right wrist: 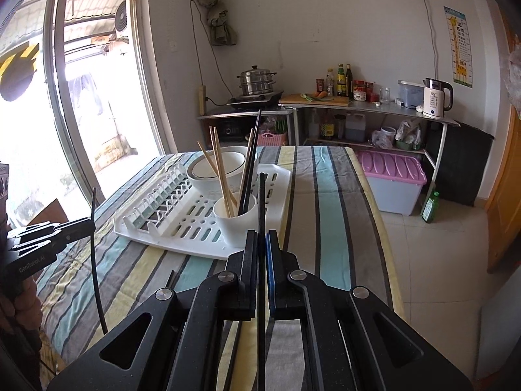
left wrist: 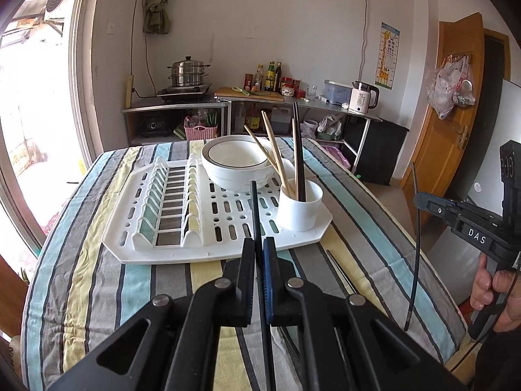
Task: Organize utensils
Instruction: 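Lift the left tool's black chopstick over the white cup while the right tool carries its chopstick there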
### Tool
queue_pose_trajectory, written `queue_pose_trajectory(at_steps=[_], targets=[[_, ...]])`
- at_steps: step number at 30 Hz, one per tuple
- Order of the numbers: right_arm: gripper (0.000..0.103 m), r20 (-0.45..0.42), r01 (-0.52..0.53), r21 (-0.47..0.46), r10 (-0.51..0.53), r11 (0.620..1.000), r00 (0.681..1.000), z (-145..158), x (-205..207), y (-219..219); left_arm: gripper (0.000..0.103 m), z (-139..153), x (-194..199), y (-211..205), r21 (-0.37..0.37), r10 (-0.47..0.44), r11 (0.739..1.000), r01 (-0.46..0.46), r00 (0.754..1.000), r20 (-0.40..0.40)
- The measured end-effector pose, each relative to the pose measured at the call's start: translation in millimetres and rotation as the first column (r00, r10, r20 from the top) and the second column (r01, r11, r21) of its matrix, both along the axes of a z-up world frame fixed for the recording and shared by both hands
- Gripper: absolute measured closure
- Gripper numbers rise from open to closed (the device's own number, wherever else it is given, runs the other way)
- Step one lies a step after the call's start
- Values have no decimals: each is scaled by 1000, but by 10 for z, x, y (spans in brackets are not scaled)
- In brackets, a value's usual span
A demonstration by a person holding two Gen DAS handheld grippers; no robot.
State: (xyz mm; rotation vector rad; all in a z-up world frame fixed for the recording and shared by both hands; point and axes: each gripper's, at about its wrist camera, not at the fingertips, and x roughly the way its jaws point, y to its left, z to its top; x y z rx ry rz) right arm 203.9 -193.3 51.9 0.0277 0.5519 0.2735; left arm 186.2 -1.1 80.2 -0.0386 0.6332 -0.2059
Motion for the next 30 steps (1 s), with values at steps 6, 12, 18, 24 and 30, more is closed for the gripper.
queue_pose_trajectory(at_steps=[6, 12, 18, 24, 30], targets=[[98, 42, 0, 9, -1, 1000, 999, 98, -205, -31, 98, 153, -198, 38, -23, -12, 1000, 14, 999, 48], [98, 67, 6, 14, -7, 1000, 998, 157, -325, -59, 98, 191, -305, 45, -30, -24, 999, 26, 998, 62], [99, 74, 9, 12, -10, 1000, 997, 175, -355, -84, 98, 203, -310, 56, -29, -28, 999, 30, 997, 67], [99, 85, 13, 16, -14, 1000, 996, 207, -374, -100, 98, 257, -320, 73, -33, -29, 999, 31, 997, 77], [99, 105, 15, 15, -16, 1000, 994, 311, -322, -85, 98, 352, -239, 47, -27, -36, 999, 39, 995, 89]])
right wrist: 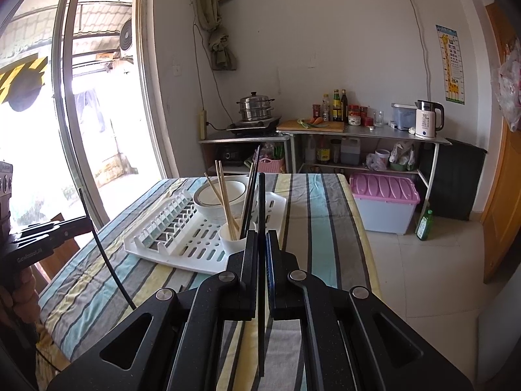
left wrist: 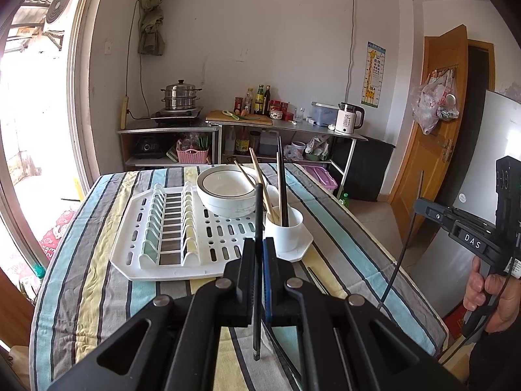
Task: Organize utensils
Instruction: 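Lift the left tool's black chopstick over the white cup while the right tool carries its chopstick there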
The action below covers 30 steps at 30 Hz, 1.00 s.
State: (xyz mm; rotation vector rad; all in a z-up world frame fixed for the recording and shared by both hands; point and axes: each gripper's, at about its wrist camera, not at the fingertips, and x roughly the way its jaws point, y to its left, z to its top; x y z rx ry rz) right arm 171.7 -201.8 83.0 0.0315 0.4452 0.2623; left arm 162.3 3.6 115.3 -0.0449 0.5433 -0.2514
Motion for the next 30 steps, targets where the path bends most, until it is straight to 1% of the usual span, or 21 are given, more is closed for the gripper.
queue_pose_trajectory(at_steps=[9, 18, 23, 30], targets=[[99, 32, -21, 1, 21, 1000, 999, 231, 238, 109, 98, 260, 387, -84, -6, -16, 1000, 16, 1000, 1], [99, 59, -41, 20, 40, 999, 997, 463, 615, 276, 98, 549, 828, -232, -31, -38, 999, 39, 999, 23], [99, 70, -50, 34, 48, 998, 996, 566, 842, 343, 98, 644, 1070, -338, -32, -51, 998, 52, 998, 33], [99, 80, -54, 47, 50, 997, 995, 633, 1152, 404, 98, 707, 1368, -391, -59, -65, 996, 68, 997, 42]])
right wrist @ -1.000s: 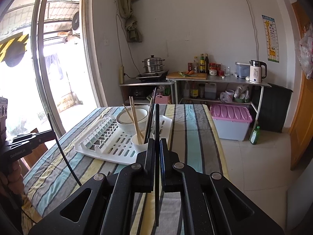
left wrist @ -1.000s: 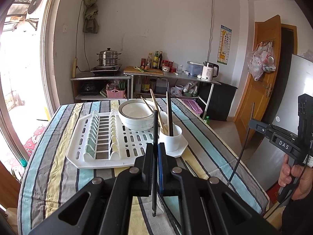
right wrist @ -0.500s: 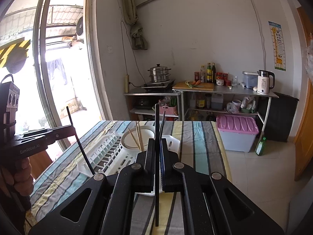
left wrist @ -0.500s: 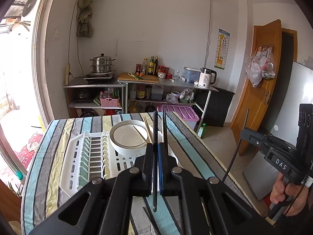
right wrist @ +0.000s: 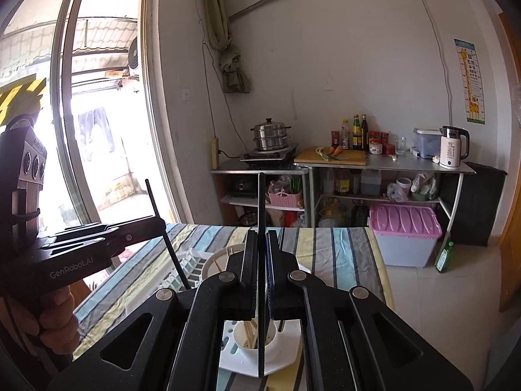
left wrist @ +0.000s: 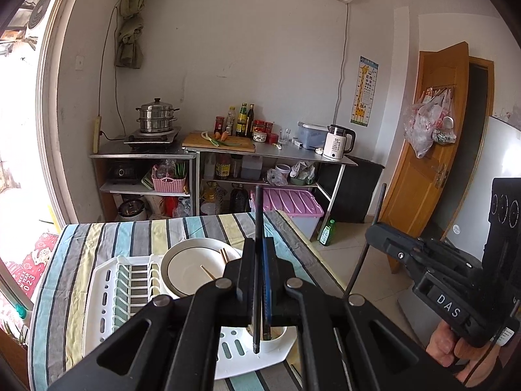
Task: Organize utensils
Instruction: 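Lift the left tool's black chopstick over the white cup while the right tool carries its chopstick there, then open the left tool over the cup while the right tool drops its black chopstick in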
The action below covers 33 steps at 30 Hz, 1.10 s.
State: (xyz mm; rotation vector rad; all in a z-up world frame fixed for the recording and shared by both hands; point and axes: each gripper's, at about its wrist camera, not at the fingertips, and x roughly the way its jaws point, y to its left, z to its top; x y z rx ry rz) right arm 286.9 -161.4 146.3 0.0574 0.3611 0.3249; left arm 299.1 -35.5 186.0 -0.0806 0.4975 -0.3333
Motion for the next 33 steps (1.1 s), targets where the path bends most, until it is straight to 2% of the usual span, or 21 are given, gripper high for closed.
queue_pose_trajectory(at_steps=[11, 25, 33], targets=[[99, -9, -8, 35, 9, 999, 1000, -54, 431, 47, 98, -126, 371, -78, -16, -10, 1000, 10, 1000, -24], [99, -126, -9, 38, 14, 999, 992, -596, 752, 42, 98, -524, 629, -136, -6, -9, 1000, 9, 993, -115], [99, -150, -8, 35, 13, 999, 989, -672, 798, 20, 98, -640, 683, -108, -3, 7, 1000, -8, 990, -137]])
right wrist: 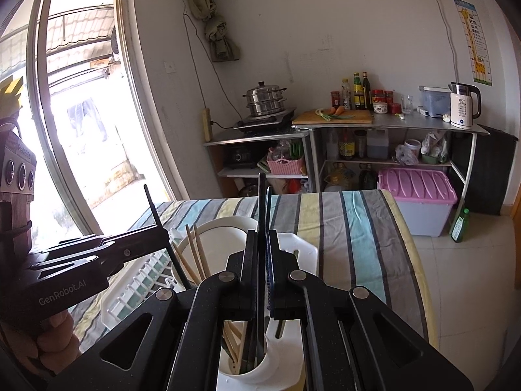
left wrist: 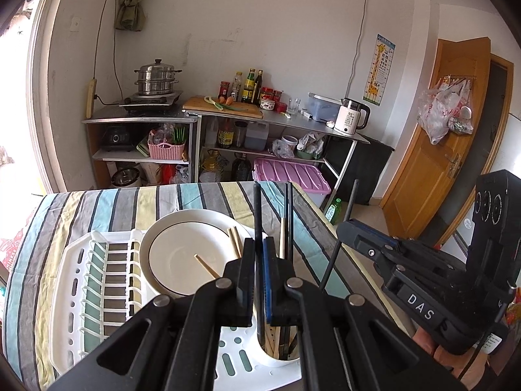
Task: Organize utensils
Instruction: 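Open the left tool over the cup while the right tool drops its black chopstick in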
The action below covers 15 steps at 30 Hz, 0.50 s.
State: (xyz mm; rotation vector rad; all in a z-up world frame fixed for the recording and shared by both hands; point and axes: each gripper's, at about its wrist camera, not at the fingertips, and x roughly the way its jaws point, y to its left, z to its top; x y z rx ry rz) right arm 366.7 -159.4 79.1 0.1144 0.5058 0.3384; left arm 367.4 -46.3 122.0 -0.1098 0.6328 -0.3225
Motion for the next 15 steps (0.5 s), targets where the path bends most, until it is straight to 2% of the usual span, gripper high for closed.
queue_pose_trajectory(at_steps=[8, 12, 15], targets=[[98, -15, -18, -1, 18, 1000, 1000, 36, -29, 2, 97, -14, -35, 23, 14, 6, 1000, -6, 1000, 13], [96, -11, -15, -10, 15, 1000, 1000, 38, -90, 4, 85, -20, -91, 58, 12, 10, 1000, -10, 1000, 17], [95, -11, -10, -8, 9, 1000, 1000, 40, -162, -26, 84, -39, -147, 102, 11, 25, 1000, -25, 1000, 13]])
